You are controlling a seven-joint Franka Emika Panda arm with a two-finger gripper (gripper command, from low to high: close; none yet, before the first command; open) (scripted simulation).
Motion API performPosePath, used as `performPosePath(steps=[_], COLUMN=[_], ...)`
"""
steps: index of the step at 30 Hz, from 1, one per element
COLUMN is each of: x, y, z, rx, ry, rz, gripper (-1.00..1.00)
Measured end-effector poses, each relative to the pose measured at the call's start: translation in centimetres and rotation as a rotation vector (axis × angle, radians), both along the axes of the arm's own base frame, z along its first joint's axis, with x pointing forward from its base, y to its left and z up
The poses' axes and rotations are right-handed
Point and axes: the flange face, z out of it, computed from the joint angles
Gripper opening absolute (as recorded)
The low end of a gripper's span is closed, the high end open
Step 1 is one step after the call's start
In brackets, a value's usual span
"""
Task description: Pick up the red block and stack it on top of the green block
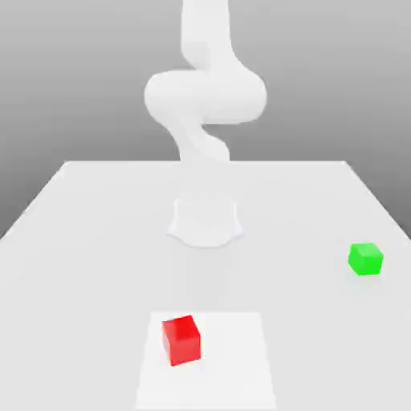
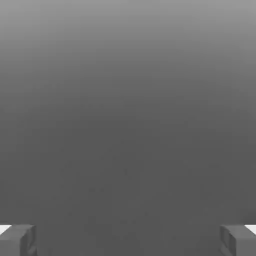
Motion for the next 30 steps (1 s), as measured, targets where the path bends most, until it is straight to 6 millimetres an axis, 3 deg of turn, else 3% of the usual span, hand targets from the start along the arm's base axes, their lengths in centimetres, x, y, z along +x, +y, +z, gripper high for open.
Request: performPosePath(steps=[4, 9, 14, 19, 26, 27, 30], x=[4.5, 6.9, 6.2, 2.8, 1.6, 1.5, 1.5], y=[-0.7, -2.0, -3.1, -3.7, -3.7, -3.7, -3.6], z=[-9.4, -20.9, -32.2, -42.5, -50.8, -51.5, -51.5], rx=[-0.063, -0.108, -0.121, -0.101, -0.090, -0.090, -0.090], ry=[0.151, 0.330, 0.504, 0.669, 0.713, 0.713, 0.714], rz=[0.040, 0.103, 0.181, 0.272, 0.300, 0.300, 0.300], gripper=[0.00, 0.00, 0.00, 0.00, 0.00, -1.00, -1.00])
